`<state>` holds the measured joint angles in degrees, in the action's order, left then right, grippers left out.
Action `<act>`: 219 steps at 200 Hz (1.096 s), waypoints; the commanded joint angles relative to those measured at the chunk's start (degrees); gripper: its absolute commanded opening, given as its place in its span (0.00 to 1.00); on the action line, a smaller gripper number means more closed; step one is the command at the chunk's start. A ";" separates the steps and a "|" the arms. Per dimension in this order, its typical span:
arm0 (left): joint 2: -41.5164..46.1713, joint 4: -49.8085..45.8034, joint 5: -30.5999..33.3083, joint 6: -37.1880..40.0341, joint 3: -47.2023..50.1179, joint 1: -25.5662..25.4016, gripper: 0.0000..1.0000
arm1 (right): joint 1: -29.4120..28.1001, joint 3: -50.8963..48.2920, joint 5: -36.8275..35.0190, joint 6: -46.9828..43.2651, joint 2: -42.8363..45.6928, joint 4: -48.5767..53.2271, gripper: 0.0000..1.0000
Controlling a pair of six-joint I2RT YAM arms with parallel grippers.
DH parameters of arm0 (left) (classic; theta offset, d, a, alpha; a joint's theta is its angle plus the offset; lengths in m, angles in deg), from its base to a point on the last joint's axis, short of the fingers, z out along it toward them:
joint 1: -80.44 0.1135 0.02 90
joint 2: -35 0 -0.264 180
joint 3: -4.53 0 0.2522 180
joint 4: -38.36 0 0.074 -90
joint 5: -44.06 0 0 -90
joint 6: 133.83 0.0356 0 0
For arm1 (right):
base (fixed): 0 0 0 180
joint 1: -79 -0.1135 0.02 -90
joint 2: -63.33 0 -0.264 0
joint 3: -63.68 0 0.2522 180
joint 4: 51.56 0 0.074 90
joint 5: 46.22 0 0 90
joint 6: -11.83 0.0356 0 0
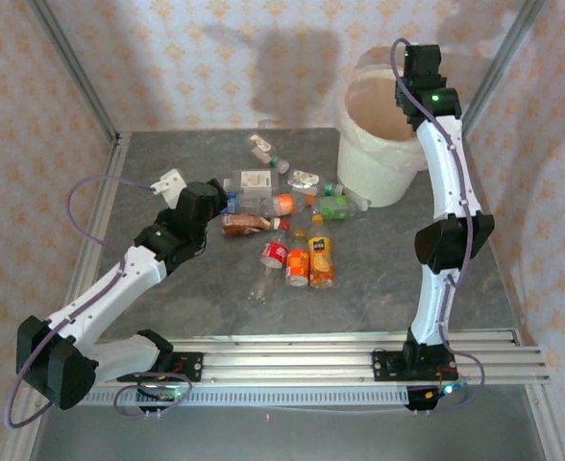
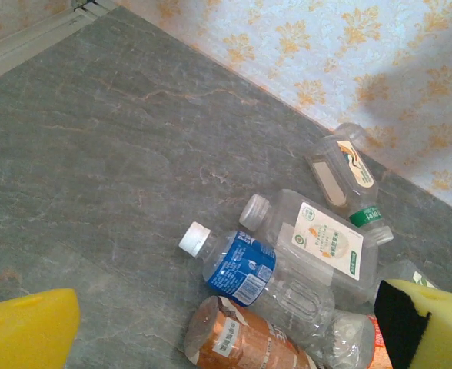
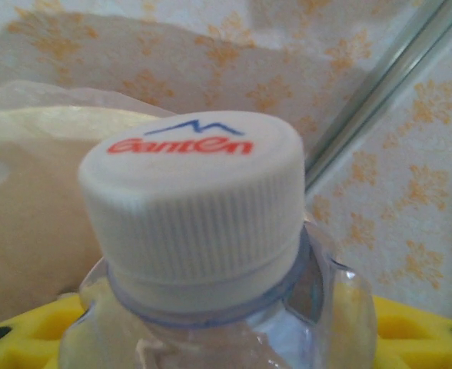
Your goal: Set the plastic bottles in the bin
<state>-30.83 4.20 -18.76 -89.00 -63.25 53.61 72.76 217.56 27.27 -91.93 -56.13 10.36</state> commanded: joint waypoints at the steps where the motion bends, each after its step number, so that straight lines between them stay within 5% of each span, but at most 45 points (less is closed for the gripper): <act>1: 0.17 -1.62 2.18 -1.72 0.54 0.46 1.00 | 0.62 4.41 -6.10 1.33 -2.83 6.16 0.62; 52: -0.16 -2.62 2.98 -2.09 0.58 0.59 1.00 | 0.62 5.65 -11.24 2.42 -4.10 7.04 0.81; 125: -1.77 -1.21 1.48 -1.79 0.45 0.58 1.00 | 0.53 4.23 -5.93 5.57 1.59 8.41 0.84; 219: -5.22 -0.53 1.36 -1.76 0.02 0.68 1.00 | 0.41 -24.72 10.69 11.32 24.85 -6.08 0.86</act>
<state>-35.02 3.98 -18.50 -90.33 -63.08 53.61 73.07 199.22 30.70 -83.64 -36.26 8.96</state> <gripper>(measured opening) 0.994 0.857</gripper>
